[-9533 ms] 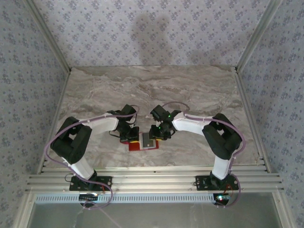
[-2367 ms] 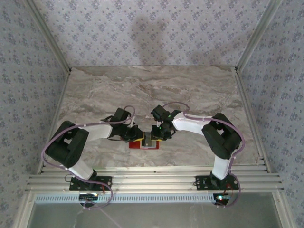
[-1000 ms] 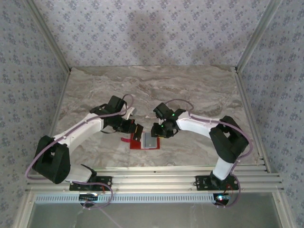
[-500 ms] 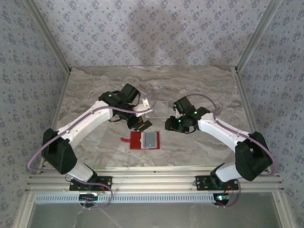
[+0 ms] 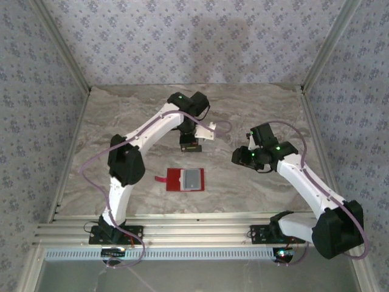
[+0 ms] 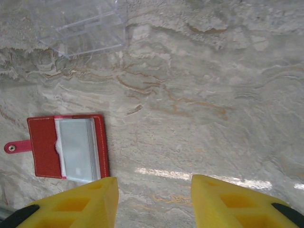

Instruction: Take the credit cards out of the card holder

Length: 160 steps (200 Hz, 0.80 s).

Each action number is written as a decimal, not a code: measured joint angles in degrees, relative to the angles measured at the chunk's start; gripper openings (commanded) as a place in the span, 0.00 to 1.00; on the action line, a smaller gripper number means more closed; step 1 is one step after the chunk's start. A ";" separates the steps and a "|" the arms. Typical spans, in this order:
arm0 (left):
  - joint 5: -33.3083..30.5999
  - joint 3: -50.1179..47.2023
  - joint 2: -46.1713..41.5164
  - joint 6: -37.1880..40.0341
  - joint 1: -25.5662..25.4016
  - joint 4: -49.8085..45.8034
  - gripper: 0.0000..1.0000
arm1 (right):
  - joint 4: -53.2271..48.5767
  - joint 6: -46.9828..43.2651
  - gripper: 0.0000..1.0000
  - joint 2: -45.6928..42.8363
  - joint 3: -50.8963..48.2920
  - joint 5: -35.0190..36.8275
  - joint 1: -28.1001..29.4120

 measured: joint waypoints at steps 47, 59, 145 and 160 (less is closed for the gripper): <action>0.04 22.97 12.48 3.72 0.00 -7.32 0.00 | -2.21 -0.83 0.46 -2.23 0.00 -0.42 -2.36; 0.04 26.73 14.91 4.24 -0.11 -8.13 0.00 | -2.47 -0.85 0.46 -2.67 -0.02 -0.44 -2.95; -1.25 28.20 19.06 5.64 -0.48 -6.69 0.00 | -4.28 -1.68 0.47 -5.38 -2.21 -1.53 -5.51; -1.51 28.13 19.85 5.62 -0.48 -6.16 0.00 | -4.57 -1.70 0.47 -6.03 -2.82 -1.55 -5.90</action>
